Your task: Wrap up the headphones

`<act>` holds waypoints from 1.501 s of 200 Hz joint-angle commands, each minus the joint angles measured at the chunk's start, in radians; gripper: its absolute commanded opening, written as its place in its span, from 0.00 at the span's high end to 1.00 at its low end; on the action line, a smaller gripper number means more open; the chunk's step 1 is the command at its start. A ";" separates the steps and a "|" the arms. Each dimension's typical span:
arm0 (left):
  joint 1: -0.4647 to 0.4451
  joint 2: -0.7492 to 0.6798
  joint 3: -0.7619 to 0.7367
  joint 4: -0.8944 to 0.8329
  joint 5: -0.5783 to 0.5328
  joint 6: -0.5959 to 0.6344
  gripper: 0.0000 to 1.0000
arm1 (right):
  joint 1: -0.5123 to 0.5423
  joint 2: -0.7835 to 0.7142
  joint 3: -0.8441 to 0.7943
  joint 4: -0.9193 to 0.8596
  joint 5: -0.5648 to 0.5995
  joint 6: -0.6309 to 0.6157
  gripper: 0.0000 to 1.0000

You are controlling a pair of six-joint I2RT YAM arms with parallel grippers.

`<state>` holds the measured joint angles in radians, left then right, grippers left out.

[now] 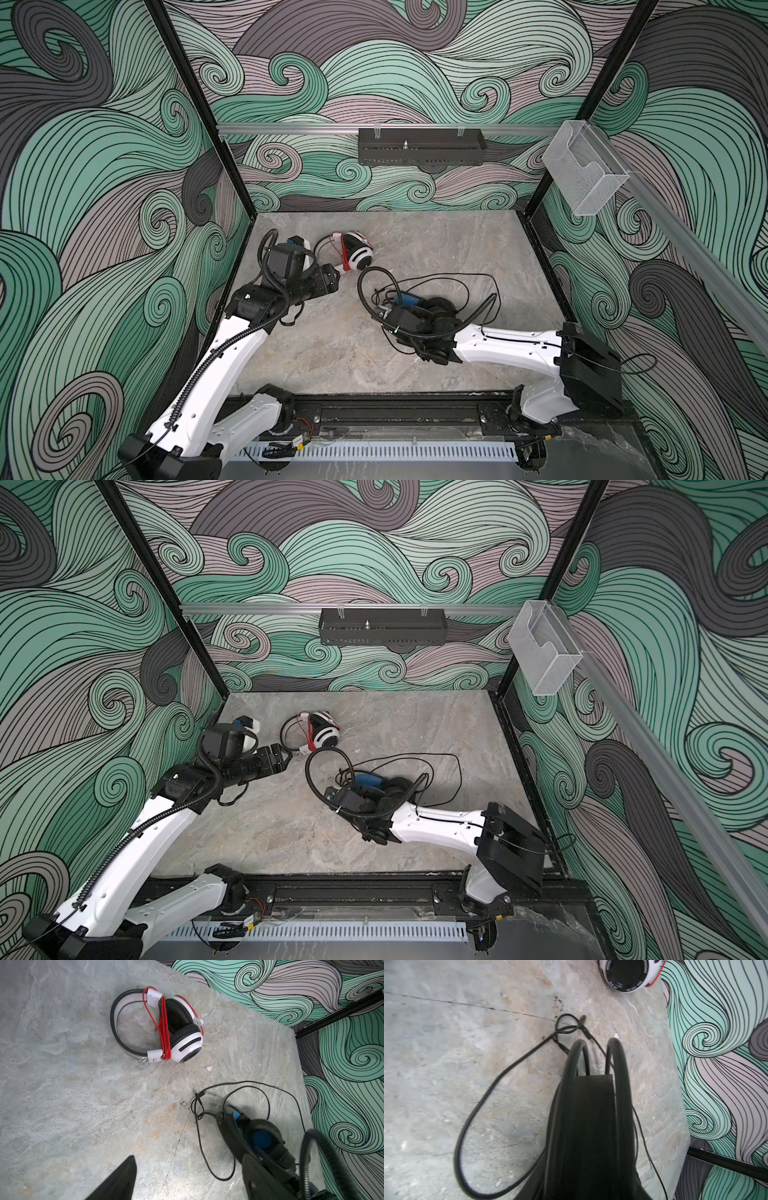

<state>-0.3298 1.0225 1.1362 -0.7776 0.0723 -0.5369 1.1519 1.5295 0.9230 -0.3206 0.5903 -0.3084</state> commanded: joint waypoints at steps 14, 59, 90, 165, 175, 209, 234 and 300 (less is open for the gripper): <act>0.006 0.042 0.119 -0.095 0.045 0.047 0.19 | -0.001 -0.025 -0.012 -0.011 -0.144 0.059 0.51; 0.007 0.097 0.128 -0.126 0.092 0.059 0.19 | 0.004 -0.105 -0.022 -0.011 -0.261 0.079 0.15; 0.002 0.151 0.111 -0.136 0.132 0.075 0.19 | -0.003 -0.225 0.004 -0.087 -0.296 0.137 0.05; -0.257 0.367 0.070 -0.121 0.006 -0.092 0.20 | -0.175 -0.376 0.080 -0.249 -0.351 0.277 0.01; -0.301 0.392 0.059 -0.105 -0.033 -0.126 0.20 | -0.195 -0.377 0.077 -0.254 -0.339 0.279 0.01; -0.361 0.517 0.014 0.021 0.007 -0.210 0.08 | -0.215 -0.360 0.079 -0.258 -0.325 0.285 0.01; -0.398 0.602 0.034 0.020 -0.022 -0.219 0.07 | -0.219 -0.354 0.074 -0.257 -0.330 0.293 0.01; -0.457 0.773 0.064 0.064 -0.026 -0.221 0.22 | -0.257 -0.407 0.030 -0.259 -0.337 0.324 0.01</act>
<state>-0.7658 1.7481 1.1515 -0.7082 0.0769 -0.7456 0.9127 1.1538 0.9764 -0.5659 0.2569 -0.0154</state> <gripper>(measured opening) 0.815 0.993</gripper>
